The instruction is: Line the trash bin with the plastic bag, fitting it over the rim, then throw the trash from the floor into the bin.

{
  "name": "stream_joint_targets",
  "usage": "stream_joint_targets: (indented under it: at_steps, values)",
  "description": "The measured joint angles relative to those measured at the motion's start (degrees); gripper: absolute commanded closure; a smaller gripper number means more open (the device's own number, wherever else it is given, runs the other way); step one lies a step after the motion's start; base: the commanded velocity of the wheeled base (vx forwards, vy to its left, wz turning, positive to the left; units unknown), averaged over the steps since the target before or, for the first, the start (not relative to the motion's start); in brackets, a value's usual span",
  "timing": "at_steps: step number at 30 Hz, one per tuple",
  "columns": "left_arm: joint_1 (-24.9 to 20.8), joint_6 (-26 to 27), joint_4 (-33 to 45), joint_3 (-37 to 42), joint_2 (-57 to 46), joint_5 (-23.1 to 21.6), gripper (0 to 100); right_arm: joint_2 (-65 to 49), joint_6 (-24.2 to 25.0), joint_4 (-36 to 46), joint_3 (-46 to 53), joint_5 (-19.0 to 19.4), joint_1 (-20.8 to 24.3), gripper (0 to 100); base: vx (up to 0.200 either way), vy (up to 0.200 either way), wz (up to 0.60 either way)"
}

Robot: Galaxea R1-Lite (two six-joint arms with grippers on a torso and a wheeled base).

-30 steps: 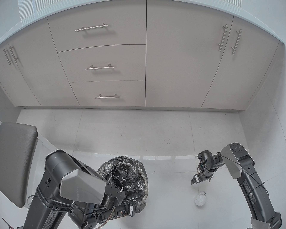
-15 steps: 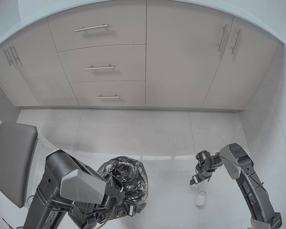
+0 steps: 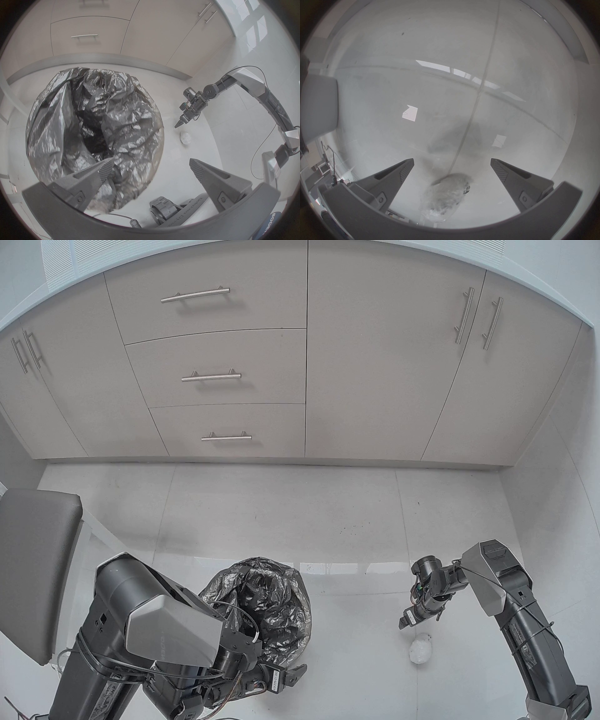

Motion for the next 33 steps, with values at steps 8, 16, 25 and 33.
stream_joint_targets:
  at_steps: [8,16,25,33]
  values:
    - [0.0,0.1,0.0,-0.2,0.0,0.0,0,0.0,-0.6,0.6,0.0,-0.1,-0.1,0,0.000,0.000,0.00]
    - [0.0,0.1,0.0,-0.2,0.1,0.0,0,0.0,-1.7,3.4,0.0,-0.1,0.0,0,0.000,0.000,0.00]
    - [0.0,0.0,0.0,-0.2,0.1,0.0,0,0.0,-2.5,6.7,0.0,-0.2,0.0,0,0.000,0.000,0.00]
    - [0.0,0.0,0.0,-0.2,0.1,0.0,0,0.0,-2.6,7.0,0.0,-0.2,0.0,100,0.000,0.000,0.00]
